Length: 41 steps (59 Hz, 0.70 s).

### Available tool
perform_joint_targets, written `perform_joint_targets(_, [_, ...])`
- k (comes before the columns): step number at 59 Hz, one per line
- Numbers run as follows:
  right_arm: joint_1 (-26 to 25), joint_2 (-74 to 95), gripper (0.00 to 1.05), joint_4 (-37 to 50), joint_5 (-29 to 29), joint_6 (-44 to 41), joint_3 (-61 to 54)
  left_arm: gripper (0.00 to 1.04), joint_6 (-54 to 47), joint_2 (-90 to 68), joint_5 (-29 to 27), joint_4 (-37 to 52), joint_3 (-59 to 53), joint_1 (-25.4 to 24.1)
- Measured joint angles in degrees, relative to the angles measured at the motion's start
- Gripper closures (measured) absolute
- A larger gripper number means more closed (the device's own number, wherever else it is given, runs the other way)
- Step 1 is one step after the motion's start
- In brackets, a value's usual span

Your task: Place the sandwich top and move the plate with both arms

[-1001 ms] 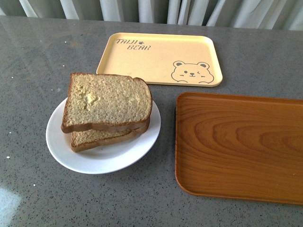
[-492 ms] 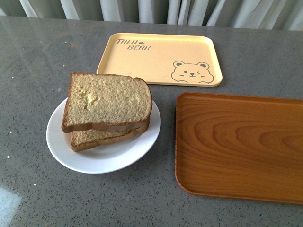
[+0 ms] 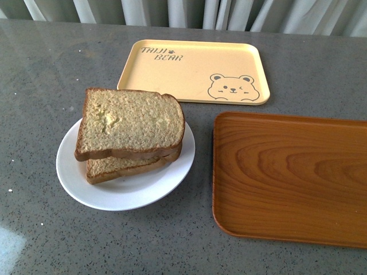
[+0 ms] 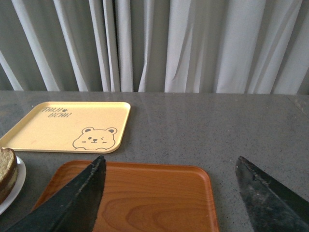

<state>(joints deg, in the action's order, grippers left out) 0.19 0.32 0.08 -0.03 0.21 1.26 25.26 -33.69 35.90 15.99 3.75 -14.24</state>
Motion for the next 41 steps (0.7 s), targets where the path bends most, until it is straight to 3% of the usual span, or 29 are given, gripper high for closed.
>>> perform_joint_targets(3, [0.0, 0.0, 0.08, 0.0, 0.0, 0.0, 0.0, 0.09, 1.9, -7.6, 0.5, 7.6, 0.0, -0.9])
perform_joint_targets(9, [0.0, 0.0, 0.09, 0.0, 0.0, 0.0, 0.0, 0.09, 6.6, -26.7, 0.7, 26.1, 0.5, -1.4])
perform_joint_targets(18, [0.0, 0.0, 0.09, 0.0, 0.0, 0.0, 0.0, 0.09, 12.9, -50.3, 0.3, 45.5, 4.2, -1.6])
perform_joint_targets(28, [0.0, 0.0, 0.09, 0.0, 0.0, 0.0, 0.0, 0.09, 18.1, -66.3, 0.3, 54.3, 8.6, -1.5])
perform_joint_targets(41, [0.0, 0.0, 0.09, 0.0, 0.0, 0.0, 0.0, 0.09, 21.2, -75.4, 0.3, 58.8, 11.9, -0.6])
